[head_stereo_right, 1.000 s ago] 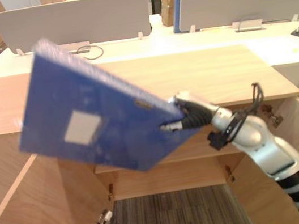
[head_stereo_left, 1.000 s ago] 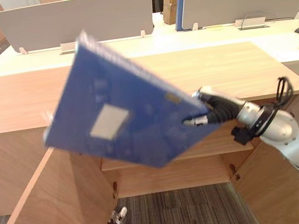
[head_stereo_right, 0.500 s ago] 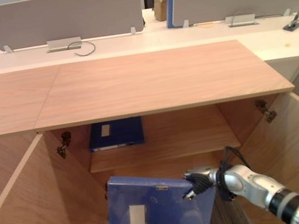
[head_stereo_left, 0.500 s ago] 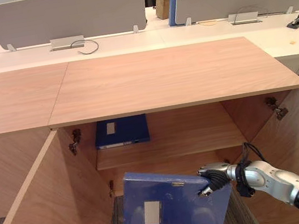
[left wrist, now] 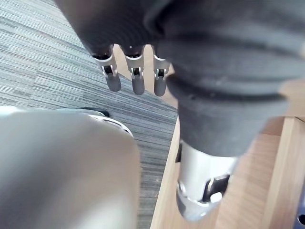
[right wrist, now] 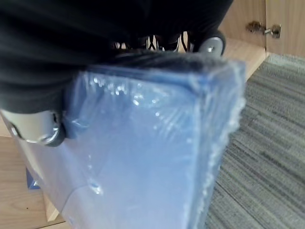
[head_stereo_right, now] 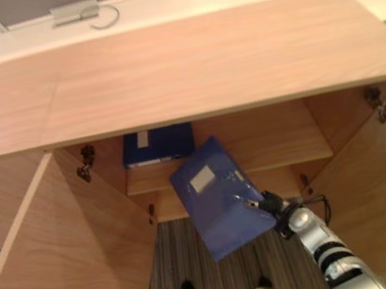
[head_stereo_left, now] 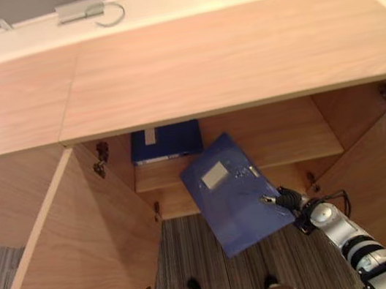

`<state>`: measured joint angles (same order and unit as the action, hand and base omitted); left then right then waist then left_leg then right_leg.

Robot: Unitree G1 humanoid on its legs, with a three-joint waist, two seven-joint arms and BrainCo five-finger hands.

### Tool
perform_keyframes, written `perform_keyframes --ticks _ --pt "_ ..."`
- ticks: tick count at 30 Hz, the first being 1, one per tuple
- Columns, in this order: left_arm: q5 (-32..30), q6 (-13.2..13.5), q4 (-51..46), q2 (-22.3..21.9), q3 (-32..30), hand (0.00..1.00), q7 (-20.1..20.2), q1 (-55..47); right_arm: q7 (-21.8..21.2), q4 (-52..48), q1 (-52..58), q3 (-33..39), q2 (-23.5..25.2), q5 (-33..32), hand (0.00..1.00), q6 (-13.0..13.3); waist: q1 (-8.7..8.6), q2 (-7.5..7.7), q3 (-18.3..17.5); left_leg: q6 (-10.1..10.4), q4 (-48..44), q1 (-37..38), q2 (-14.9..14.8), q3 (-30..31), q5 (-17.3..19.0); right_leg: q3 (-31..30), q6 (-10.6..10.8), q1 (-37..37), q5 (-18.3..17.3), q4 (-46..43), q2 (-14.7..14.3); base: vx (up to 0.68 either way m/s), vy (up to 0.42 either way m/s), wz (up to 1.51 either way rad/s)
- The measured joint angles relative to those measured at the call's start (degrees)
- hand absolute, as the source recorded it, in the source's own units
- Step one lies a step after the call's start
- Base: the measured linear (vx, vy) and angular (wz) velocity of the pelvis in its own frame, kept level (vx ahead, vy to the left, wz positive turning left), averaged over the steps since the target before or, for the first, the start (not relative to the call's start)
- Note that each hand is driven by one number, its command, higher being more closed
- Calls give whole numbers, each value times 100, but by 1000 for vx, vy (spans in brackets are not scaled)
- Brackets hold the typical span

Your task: Walk over to the cabinet, pick up the folder, carry it to the office cabinet, place the folder inside the office cabinet, then close the office cabinet door

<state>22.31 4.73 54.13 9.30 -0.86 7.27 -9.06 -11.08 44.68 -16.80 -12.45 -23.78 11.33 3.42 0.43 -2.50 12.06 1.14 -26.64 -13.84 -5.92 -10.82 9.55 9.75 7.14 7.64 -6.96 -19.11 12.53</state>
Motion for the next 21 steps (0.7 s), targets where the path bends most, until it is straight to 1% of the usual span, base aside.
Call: perform_keyframes --ticks 2,3,5,6,7,9,10,11,12,13,14,15,16,17,18,20,21 --pt "-5 9 38 -50 -241 0 -92 67 85 -26 11 6 253 -126 100 -44 57 92 203 -57 -594 -330 0 -126 287 -182 49 575 -397 -966 203 -100 52 -18" --pt "-12 7 41 -64 -285 0 -136 96 105 -42 26 -9 307 -122 100 -56 73 112 229 -79 -765 -439 2 -151 375 -245 77 728 -512 -1190 259 -120 24 -7" --pt "-30 36 -41 -144 -470 0 -358 167 160 -290 130 -9 469 -136 100 -106 90 156 382 -140 -1378 -870 44 -186 636 -402 156 1260 -864 -1969 477 -141 27 4" --pt "-29 45 -78 -170 -546 0 -429 180 180 -394 165 -5 514 -159 100 -109 103 178 410 -128 -1572 -1064 58 -209 718 -458 176 1495 -957 -2231 555 -181 36 4" --pt "-15 53 -92 -190 -647 0 -501 214 219 -500 191 4 566 -450 100 -116 143 223 450 -165 -1825 -1362 63 -246 798 -586 186 1868 -1060 -2565 607 -151 22 0" --pt "4 53 -178 -216 -756 0 -545 210 248 -567 196 123 658 -778 100 -135 159 270 499 -172 -1987 -1562 62 -261 839 -647 188 2098 -1113 -2761 639 -116 10 0" --pt "23 92 -351 -253 -824 0 -523 159 272 -610 196 376 774 -1182 100 -154 201 287 564 -188 -2139 -1729 54 -266 882 -693 187 2277 -1153 -2920 655 -122 17 4" --pt "60 124 -513 -304 -881 0 -536 111 328 -641 177 676 902 -1886 100 -181 234 290 605 -217 -2273 -1892 52 -264 912 -716 178 2441 -1198 -3056 689 -99 15 7" --pt "93 127 -534 -326 -920 0 -567 124 370 -641 157 793 969 -2338 100 -183 244 297 610 -224 -2328 -1981 55 -261 921 -722 182 2531 -1213 -3125 708 -73 27 11" --pt "158 124 -532 -348 -978 0 -599 163 459 -647 85 1007 1127 -3198 100 -172 252 312 638 -231 -2407 -2099 54 -261 934 -735 180 2643 -1233 -3202 721 -34 43 7" --pt "345 117 -542 -348 -1004 0 -651 222 665 -696 -136 1343 1430 -4533 100 -129 262 334 737 -262 -2529 -2226 38 -264 953 -767 175 2771 -1255 -3316 722 -36 54 3" --pt "415 111 -562 -351 -1010 0 -682 243 753 -703 -256 1487 1539 -4983 100 -97 263 336 795 -275 -2580 -2247 29 -263 971 -779 170 2791 -1269 -3353 722 -21 51 -1" --pt "511 102 -595 -361 -1011 0 -721 269 890 -722 -425 1694 1658 -5627 100 -13 271 338 824 -296 -2657 -2323 31 -248 1005 -806 188 2866 -1293 -3420 730 -4 61 4" --pt "658 100 -689 -386 -1011 0 -795 335 1046 -843 -682 1941 1721 -6563 100 150 299 332 867 -325 -2794 -2489 37 -240 1042 -832 201 3015 -1325 -3538 756 -1 64 7" --pt "699 99 -734 -396 -1011 0 -811 367 1096 -952 -766 2060 1751 -6818 100 198 312 325 894 -333 -2843 -2558 39 -228 1056 -832 207 3070 -1337 -3574 762 3 78 10" --pt "801 102 -909 -428 -1003 0 -835 407 1193 -1335 -983 2377 1806 -7555 100 427 351 303 981 -362 -2980 -2720 40 -184 1102 -826 229 3181 -1368 -3667 773 5 56 10" --pt "909 105 -984 -445 -980 0 -852 420 1211 -1611 -1090 2505 1828 -8031 100 688 382 302 1029 -372 -3036 -2760 63 -170 1134 -827 243 3208 -1405 -3721 808 16 62 16"
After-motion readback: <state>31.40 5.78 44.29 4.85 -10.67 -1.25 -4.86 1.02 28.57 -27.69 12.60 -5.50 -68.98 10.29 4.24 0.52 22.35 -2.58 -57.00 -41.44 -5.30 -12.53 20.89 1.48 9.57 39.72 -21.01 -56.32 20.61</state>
